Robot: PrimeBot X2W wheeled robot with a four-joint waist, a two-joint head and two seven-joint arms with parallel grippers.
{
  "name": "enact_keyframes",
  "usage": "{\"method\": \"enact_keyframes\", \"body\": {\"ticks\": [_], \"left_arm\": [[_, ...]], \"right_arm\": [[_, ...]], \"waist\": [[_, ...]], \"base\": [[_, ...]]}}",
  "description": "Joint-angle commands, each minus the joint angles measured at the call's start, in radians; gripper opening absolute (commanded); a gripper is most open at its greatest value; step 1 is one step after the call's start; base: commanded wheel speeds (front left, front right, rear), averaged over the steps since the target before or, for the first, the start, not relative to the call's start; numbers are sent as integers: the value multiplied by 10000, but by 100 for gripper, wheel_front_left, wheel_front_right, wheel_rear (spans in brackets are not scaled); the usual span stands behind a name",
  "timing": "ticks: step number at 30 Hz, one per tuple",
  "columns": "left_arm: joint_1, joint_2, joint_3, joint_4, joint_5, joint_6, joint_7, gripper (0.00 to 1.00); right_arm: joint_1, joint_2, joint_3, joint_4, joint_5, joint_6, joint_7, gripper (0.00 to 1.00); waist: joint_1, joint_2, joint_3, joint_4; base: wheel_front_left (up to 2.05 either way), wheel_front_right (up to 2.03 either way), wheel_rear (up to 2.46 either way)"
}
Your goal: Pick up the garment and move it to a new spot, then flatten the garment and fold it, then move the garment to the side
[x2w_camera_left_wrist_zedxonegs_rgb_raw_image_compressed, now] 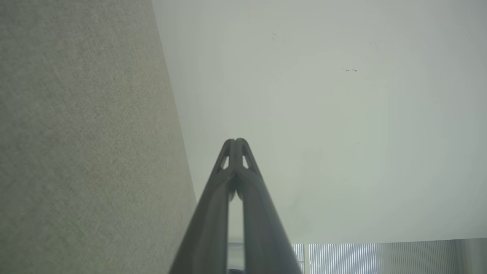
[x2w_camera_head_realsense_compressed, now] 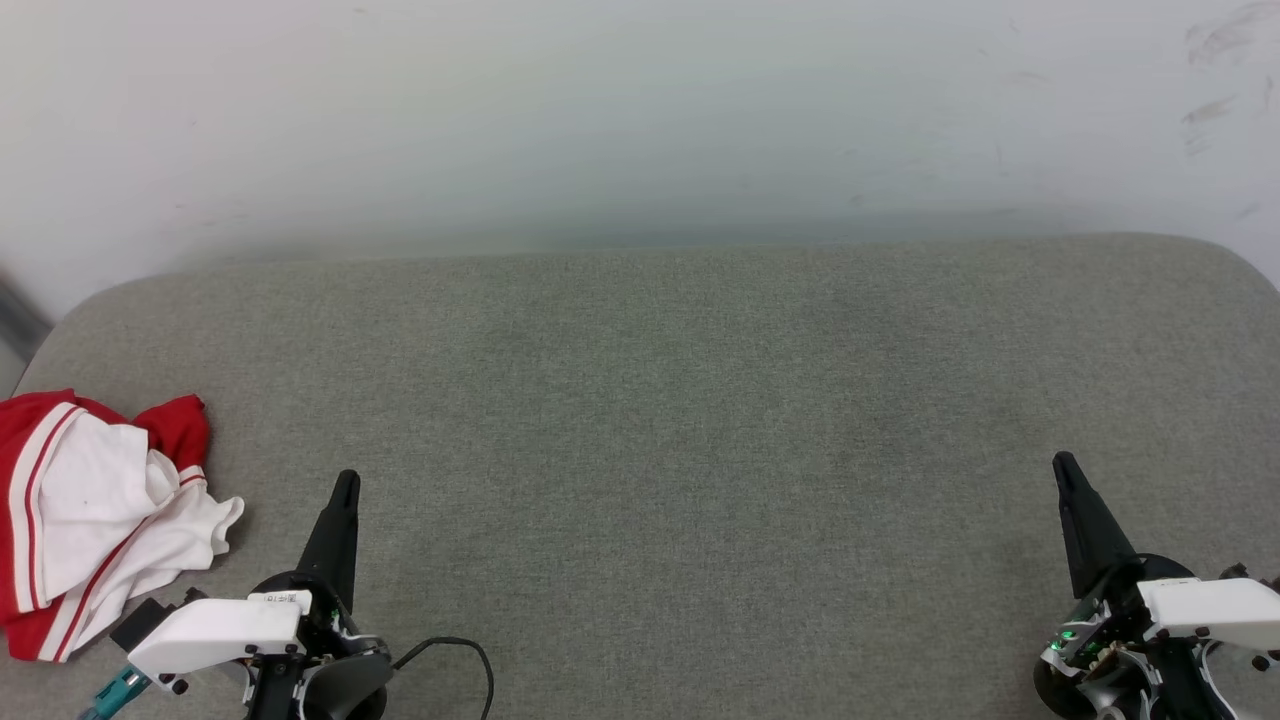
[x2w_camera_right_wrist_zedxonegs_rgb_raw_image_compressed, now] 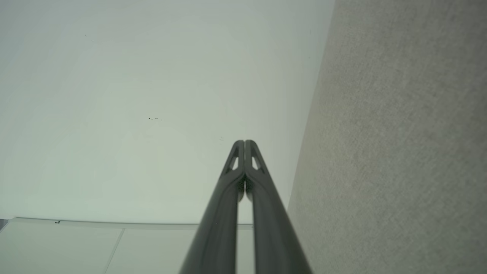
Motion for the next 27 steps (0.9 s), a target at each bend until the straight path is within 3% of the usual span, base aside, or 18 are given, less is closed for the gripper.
{"method": "enact_keyframes", "body": {"ticks": [1,27], "left_arm": [[-58,-10,17,1,0,-26,20,0],[-58,-10,14,0,0,-26,20,0]], "right_arm": [[-124,28,-4,14,-56,-3,-4,0],[-124,28,0,14,-52,-3,-8,0]], "waist": [[0,0,0,0],[0,0,0,0]], "base": [[0,0,0],[0,0,0]]}}
